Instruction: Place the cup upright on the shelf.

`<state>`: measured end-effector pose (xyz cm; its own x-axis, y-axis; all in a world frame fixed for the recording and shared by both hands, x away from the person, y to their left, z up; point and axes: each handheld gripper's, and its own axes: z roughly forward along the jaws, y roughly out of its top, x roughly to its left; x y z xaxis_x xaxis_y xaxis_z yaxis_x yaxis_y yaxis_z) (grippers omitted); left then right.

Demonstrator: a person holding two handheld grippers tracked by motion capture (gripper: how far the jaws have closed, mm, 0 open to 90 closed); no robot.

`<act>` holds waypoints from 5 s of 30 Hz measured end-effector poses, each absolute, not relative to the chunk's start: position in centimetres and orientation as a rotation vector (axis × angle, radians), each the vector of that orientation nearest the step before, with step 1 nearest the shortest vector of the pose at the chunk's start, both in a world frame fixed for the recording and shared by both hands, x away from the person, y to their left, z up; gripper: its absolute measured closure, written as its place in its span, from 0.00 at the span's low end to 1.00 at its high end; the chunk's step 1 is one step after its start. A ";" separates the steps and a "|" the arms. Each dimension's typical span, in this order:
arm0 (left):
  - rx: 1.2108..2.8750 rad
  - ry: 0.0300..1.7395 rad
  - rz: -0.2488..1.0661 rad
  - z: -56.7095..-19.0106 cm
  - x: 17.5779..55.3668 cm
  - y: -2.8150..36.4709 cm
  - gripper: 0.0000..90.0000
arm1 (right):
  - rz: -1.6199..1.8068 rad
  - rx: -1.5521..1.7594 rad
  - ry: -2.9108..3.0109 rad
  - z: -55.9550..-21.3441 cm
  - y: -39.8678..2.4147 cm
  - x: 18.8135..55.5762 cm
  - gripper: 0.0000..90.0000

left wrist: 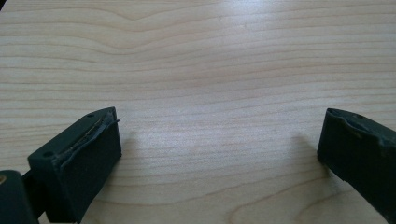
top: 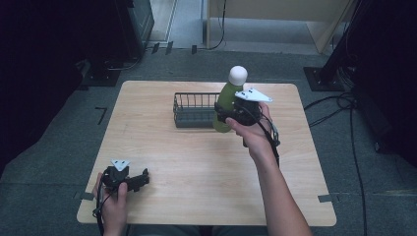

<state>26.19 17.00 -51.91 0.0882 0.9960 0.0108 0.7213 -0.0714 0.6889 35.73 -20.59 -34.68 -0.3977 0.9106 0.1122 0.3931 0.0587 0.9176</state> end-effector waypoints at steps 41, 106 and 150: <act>1.851 1.686 0.684 -51.9 26.2 17.0 0.00 | 1.115 1.409 1.804 -38.6 -18.5 46.1 0.22; 1.851 1.685 0.684 -51.9 26.2 17.0 0.00 | 1.244 1.395 1.834 -38.1 -21.8 41.9 0.00; 1.853 1.684 0.685 -51.9 26.2 17.0 0.00 | 1.071 1.562 1.786 -46.8 -32.5 31.6 0.00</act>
